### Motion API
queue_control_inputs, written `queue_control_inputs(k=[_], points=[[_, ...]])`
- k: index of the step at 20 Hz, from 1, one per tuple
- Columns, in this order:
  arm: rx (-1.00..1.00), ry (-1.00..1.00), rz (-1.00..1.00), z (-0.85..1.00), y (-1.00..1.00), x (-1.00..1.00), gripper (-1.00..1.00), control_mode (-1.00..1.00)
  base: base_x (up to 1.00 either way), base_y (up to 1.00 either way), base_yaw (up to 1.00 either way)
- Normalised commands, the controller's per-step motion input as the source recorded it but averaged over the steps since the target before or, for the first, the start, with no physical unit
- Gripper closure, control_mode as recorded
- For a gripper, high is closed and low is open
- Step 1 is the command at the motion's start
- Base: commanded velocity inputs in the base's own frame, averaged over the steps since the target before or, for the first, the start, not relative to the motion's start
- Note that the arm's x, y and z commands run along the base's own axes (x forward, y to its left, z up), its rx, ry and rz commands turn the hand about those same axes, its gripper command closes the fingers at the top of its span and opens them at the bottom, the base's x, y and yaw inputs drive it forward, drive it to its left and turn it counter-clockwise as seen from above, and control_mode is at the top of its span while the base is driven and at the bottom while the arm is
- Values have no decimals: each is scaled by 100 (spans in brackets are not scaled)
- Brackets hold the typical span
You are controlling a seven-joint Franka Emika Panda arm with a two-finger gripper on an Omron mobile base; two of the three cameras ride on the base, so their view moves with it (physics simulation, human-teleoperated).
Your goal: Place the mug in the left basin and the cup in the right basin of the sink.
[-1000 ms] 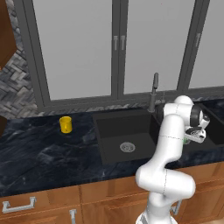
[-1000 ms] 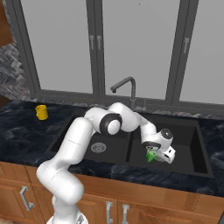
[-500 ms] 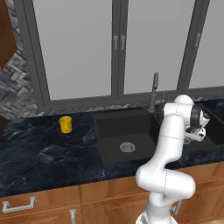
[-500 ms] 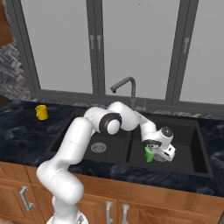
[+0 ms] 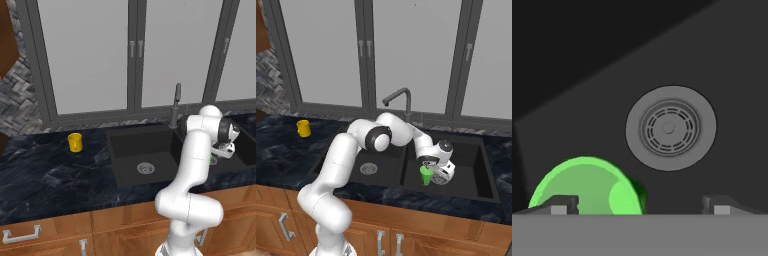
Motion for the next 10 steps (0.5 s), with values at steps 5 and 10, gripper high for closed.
queue_control_inputs(k=[5, 10], points=[[0, 0, 1, 37, 8, -13, -100, -100, 0, 0, 0], [0, 0, 7, 39, 7, -27, -100, -100, 0, 0, 0]])
